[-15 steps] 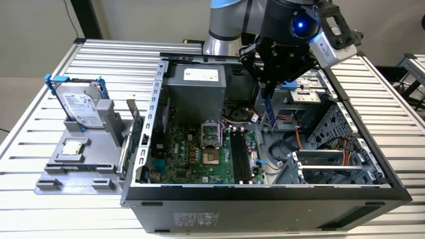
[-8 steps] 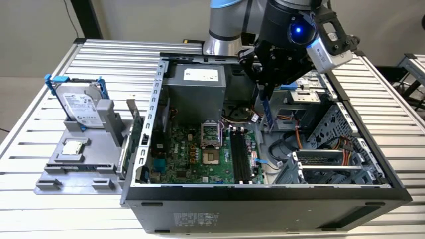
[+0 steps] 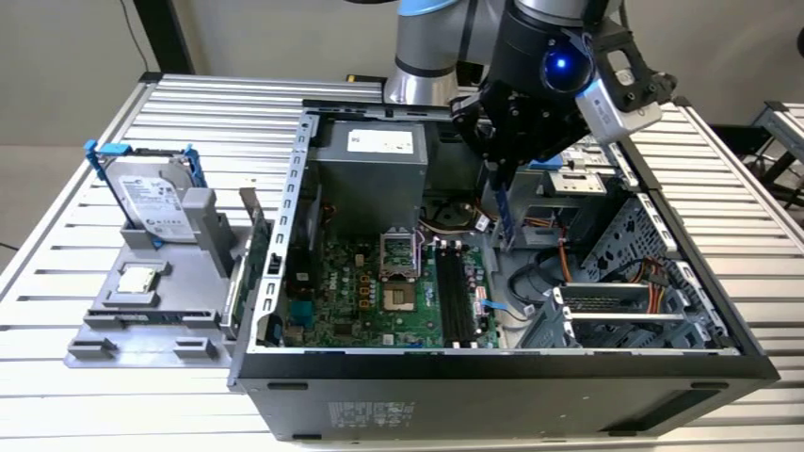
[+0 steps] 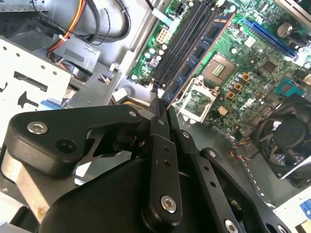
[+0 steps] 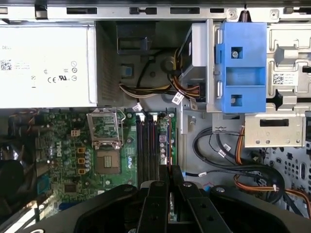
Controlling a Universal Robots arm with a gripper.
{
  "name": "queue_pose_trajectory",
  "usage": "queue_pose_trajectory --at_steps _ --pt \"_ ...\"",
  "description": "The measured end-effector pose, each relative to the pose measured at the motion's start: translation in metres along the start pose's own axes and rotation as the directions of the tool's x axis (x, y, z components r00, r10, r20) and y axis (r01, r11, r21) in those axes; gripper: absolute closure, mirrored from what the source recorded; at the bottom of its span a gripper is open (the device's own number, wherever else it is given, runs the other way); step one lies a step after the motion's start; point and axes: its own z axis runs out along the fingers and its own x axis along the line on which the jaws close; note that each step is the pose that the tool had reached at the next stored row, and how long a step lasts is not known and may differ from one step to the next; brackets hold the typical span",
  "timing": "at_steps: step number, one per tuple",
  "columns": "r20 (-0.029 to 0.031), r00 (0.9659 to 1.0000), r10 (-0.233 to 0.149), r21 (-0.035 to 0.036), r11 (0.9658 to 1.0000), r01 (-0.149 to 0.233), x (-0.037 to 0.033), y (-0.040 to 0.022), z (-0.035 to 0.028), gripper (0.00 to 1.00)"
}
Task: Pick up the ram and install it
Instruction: 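Insert the ram into the slot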
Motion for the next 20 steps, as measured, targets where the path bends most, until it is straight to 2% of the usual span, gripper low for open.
queue_pose_trajectory --at_steps 6,11,16,20 --pt "0.0009 0.9996 0.027 0.0006 0.9996 -0.027 0.0001 -0.0002 0.0069 1.00" --pt "0.0015 0.9990 0.046 0.0011 0.9990 -0.046 0.0001 -0.0003 0.0092 1.00" --pt "0.0016 0.9989 0.047 0.0011 0.9989 -0.047 0.0001 -0.0003 0.0095 1.00" --pt "0.0018 0.9987 0.052 0.0011 0.9987 -0.052 0.0002 -0.0004 0.0131 1.00"
